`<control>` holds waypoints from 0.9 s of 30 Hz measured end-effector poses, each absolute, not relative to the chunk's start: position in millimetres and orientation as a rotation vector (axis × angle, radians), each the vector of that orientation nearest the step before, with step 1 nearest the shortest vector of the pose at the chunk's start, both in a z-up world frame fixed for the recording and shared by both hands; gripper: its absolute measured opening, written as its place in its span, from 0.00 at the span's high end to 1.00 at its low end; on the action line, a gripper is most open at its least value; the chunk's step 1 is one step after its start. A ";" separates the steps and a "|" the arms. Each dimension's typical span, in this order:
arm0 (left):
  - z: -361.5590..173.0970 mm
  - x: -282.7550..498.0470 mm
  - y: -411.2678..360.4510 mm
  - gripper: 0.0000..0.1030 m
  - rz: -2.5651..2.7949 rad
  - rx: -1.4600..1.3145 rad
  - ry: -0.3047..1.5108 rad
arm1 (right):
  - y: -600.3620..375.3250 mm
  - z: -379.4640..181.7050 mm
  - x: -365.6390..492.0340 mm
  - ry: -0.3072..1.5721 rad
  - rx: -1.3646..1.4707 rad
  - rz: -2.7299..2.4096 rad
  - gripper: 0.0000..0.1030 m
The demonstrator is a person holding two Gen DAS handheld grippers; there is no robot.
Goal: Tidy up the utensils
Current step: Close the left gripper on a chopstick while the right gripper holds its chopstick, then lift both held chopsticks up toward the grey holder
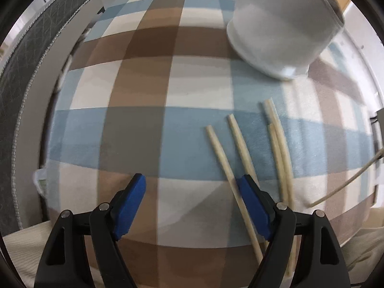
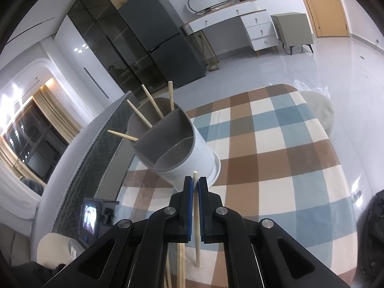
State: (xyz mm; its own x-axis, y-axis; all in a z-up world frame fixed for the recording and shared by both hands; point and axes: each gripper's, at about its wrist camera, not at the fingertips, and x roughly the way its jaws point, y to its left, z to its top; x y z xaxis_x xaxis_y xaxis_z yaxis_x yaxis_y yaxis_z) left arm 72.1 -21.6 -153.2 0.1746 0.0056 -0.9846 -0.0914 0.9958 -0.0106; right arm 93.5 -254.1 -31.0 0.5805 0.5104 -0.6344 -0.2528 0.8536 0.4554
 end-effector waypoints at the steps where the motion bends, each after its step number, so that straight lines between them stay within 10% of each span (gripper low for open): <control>1: -153.2 72.7 -21.3 0.25 0.069 -0.076 1.394 | -253.9 -30.9 93.5 0.840 0.335 0.455 0.96; 9: -151.1 76.2 -22.8 0.35 0.071 -0.084 1.390 | -251.9 -31.1 93.0 0.835 0.326 0.455 0.96; 15: -146.3 100.4 -30.0 0.96 0.065 -0.101 1.397 | -251.5 -30.4 93.5 0.828 0.318 0.449 0.96; 27: -90.6 88.5 -20.1 1.00 -0.007 -0.215 1.111 | -242.9 -24.0 82.5 0.792 0.267 0.444 0.96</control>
State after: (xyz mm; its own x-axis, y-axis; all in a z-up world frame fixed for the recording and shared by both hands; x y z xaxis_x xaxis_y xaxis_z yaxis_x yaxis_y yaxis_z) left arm 88.5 -20.1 -90.6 0.4461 -0.1131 -0.8878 -0.1013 0.9792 -0.1756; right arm 82.5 -242.9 -24.0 0.6174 0.4787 -0.6242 -0.2823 0.8755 0.3922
